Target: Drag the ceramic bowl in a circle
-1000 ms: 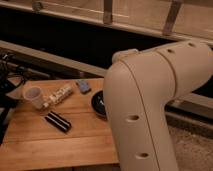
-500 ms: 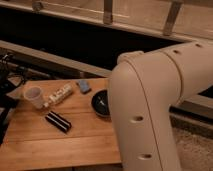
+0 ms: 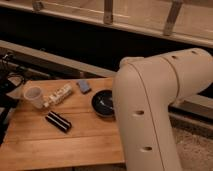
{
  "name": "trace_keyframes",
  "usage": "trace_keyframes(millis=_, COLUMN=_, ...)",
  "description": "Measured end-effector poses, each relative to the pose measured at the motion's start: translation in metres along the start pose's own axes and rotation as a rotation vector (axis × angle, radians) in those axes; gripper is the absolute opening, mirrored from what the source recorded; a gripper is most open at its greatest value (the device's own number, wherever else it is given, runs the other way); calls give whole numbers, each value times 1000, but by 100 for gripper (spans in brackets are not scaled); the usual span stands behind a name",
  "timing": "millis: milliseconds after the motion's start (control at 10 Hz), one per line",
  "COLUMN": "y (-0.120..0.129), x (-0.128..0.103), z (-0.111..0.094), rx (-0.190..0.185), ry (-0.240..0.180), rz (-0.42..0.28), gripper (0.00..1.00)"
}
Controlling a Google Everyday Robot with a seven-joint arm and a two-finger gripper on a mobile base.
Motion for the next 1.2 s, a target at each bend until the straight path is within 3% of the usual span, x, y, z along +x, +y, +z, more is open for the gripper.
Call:
trace_keyframes(millis=300, y=14, x=13, z=7, rx=-14, ry=44, rz=-72, gripper=80)
trace_keyframes(millis=600, y=32, x=29, z=16, rx=-44, ry=82, rz=-243, gripper=80)
trace_keyframes(millis=800, y=42, x=33, z=22, rx=-77, ry=127, rz=-310, gripper=80)
trace_keyframes(millis=1000, y=51, x=32, z=27, rx=-106, ry=165, rz=-362, gripper=80)
trace_keyframes(millis=1200, y=56, x=32, z=29, rx=-116, ry=178, rz=-391, gripper=80)
